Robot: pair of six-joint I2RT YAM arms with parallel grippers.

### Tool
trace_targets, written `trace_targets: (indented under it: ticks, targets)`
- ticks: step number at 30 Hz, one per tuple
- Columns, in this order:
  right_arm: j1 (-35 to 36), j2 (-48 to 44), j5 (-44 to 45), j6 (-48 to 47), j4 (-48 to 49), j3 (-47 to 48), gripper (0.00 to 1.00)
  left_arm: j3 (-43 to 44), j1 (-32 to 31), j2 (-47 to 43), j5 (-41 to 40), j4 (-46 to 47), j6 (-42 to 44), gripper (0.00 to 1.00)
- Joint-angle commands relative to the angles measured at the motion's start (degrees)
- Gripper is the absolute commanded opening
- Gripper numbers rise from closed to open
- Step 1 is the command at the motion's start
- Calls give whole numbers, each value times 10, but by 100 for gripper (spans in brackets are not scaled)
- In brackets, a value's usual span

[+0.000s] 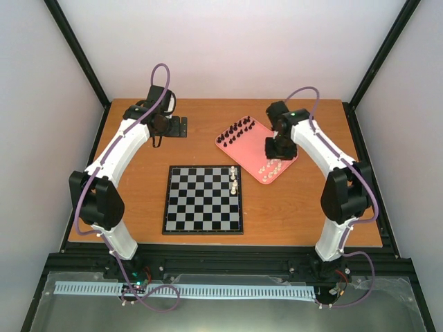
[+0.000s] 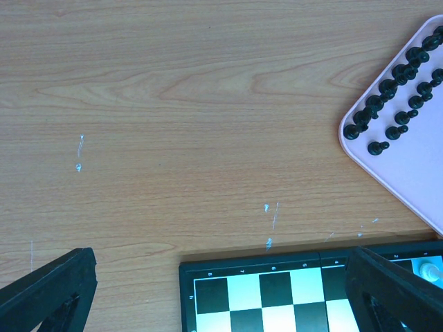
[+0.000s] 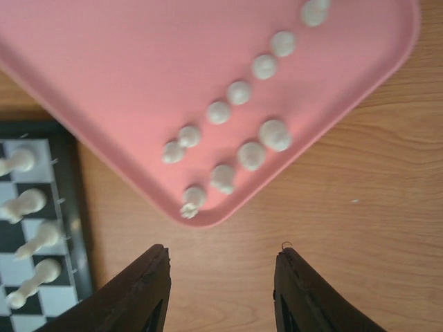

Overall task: Set up the chess pieces on the board
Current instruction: Pick up the chess piece from the storage box.

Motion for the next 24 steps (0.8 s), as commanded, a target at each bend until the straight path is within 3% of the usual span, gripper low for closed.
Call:
trace_targets:
  ticks: [1,4,9,24]
  targets:
    - [-41,24,-15,-18,22,-9,46,22,-1,-20,-1,-11,10,100]
    - [-66,44,-27,-24,28,-12,40,21,-1,-20,-4,-12,11,100]
    - [-81,64,-46,-30,39,-21,39,17,-1,-17,-6,-12,9,100]
    - [-104,113,-53,-13,73,-32,46,18,-1,-4,-5,-9,11,100]
